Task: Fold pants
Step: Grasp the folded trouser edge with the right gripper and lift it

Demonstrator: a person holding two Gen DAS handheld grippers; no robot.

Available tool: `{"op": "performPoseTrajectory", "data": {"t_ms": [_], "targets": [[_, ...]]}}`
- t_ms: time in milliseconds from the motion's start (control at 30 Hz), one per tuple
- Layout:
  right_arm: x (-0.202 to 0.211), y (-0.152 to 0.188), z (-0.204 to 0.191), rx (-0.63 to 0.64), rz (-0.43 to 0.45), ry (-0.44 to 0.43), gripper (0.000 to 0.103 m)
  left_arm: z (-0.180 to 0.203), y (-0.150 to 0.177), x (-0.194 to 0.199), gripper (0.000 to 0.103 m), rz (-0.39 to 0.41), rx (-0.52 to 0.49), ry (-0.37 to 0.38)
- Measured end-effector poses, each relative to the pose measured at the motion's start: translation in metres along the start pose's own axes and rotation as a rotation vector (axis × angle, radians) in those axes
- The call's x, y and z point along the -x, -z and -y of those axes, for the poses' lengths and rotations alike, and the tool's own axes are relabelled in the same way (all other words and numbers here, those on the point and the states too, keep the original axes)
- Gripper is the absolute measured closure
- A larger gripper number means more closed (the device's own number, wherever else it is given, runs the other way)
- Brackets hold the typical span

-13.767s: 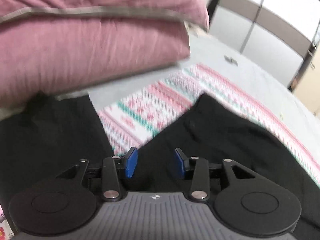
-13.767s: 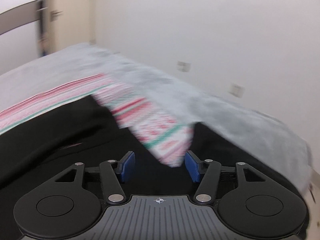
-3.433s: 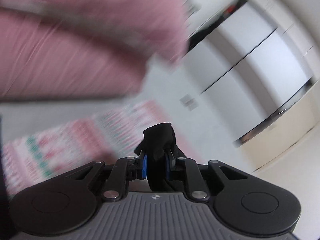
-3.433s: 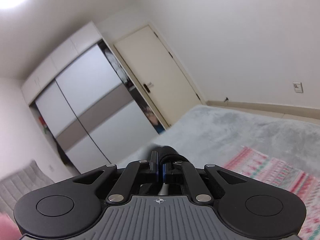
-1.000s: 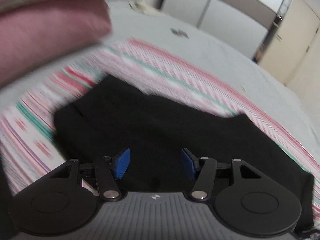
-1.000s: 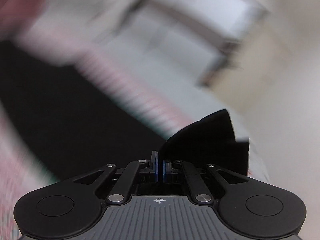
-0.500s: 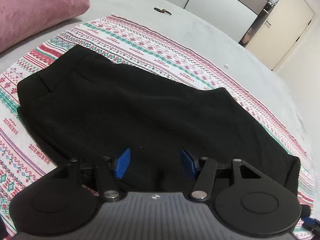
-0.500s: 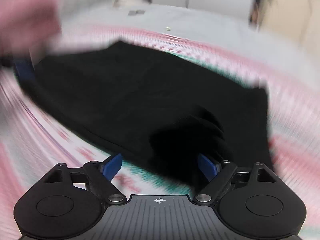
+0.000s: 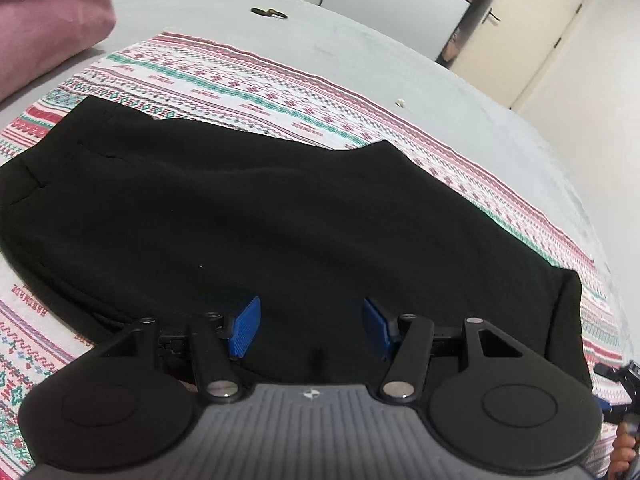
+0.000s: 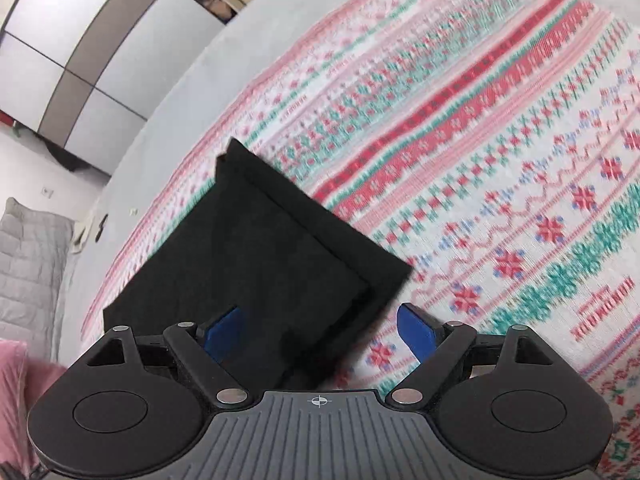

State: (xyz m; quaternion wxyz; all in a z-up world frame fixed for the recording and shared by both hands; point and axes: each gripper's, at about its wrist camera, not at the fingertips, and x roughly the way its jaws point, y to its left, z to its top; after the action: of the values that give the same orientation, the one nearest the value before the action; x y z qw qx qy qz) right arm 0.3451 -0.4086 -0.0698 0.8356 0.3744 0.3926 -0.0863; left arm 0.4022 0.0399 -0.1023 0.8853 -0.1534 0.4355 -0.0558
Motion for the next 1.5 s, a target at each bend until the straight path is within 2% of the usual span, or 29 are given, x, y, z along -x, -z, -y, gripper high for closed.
{"op": "performPoseTrajectory", "data": {"t_ms": [67,100,133,167,200,233,367,467,533,567,633,800,900,967,1033,1100,1133,1167,1333,1500], "targets": [[-0.006,0.001,-0.005,0.054,0.022,0.051,0.019,-0.001,0.001,-0.001,0.019,-0.007,0.0,-0.002],[-0.008,0.003,-0.012,0.085,0.036,0.069,0.024,-0.002,0.001,-0.002,0.019,-0.01,0.004,-0.002],[-0.013,0.0,-0.009,0.103,0.038,0.08,0.051,-0.004,0.001,-0.002,0.018,-0.013,0.01,-0.002],[-0.02,-0.001,-0.008,0.1,0.027,0.081,0.083,-0.005,0.001,-0.003,0.019,-0.015,0.016,-0.001],[-0.015,-0.001,0.0,0.077,0.017,0.067,0.093,-0.007,0.0,-0.003,0.019,-0.016,0.024,-0.002],[-0.014,-0.001,0.003,0.07,0.029,0.059,0.094,-0.007,0.0,-0.001,0.019,-0.016,0.031,-0.002],[0.003,0.001,-0.027,0.182,0.156,0.109,0.095,-0.015,-0.003,0.002,0.019,-0.02,0.077,-0.005],[0.02,0.008,-0.072,0.358,0.292,0.116,0.095,-0.025,-0.006,0.004,0.019,-0.026,0.129,-0.002],[0.034,0.023,-0.11,0.498,0.379,0.071,0.095,-0.035,-0.008,0.005,0.019,-0.036,0.181,0.002],[0.038,0.032,-0.128,0.544,0.394,0.048,0.095,-0.039,-0.008,0.005,0.019,-0.04,0.204,0.006],[0.036,0.048,-0.16,0.607,0.384,0.023,0.095,-0.048,-0.009,0.004,0.019,-0.054,0.243,0.017],[0.001,0.083,-0.232,0.677,0.277,-0.021,0.094,-0.06,-0.015,0.004,0.019,-0.057,0.278,0.028],[-0.048,0.103,-0.277,0.719,0.137,-0.02,0.093,-0.066,-0.016,0.005,0.018,-0.063,0.316,0.056],[-0.079,0.119,-0.3,0.756,0.01,-0.012,0.086,-0.067,-0.015,0.005,0.019,-0.069,0.317,0.067],[-0.081,0.136,-0.307,0.786,-0.017,0.016,0.073,-0.068,-0.015,0.004,0.019,-0.078,0.323,0.074],[-0.074,0.144,-0.298,0.788,0.027,0.012,0.057,-0.067,-0.016,0.006,0.019,-0.083,0.323,0.093],[-0.067,0.146,-0.291,0.795,0.039,0.006,0.042,-0.066,-0.016,0.007,0.019,-0.084,0.319,0.1],[-0.058,0.149,-0.284,0.807,0.051,0.01,0.037,-0.065,-0.017,0.007,0.019,-0.083,0.314,0.105],[-0.031,0.174,-0.245,0.984,0.045,0.045,0.037,-0.05,-0.015,0.003,0.019,-0.093,0.284,0.121],[-0.01,0.232,-0.225,1.326,0.047,-0.002,0.038,-0.026,-0.008,-0.003,0.018,-0.112,0.227,0.133]]}}
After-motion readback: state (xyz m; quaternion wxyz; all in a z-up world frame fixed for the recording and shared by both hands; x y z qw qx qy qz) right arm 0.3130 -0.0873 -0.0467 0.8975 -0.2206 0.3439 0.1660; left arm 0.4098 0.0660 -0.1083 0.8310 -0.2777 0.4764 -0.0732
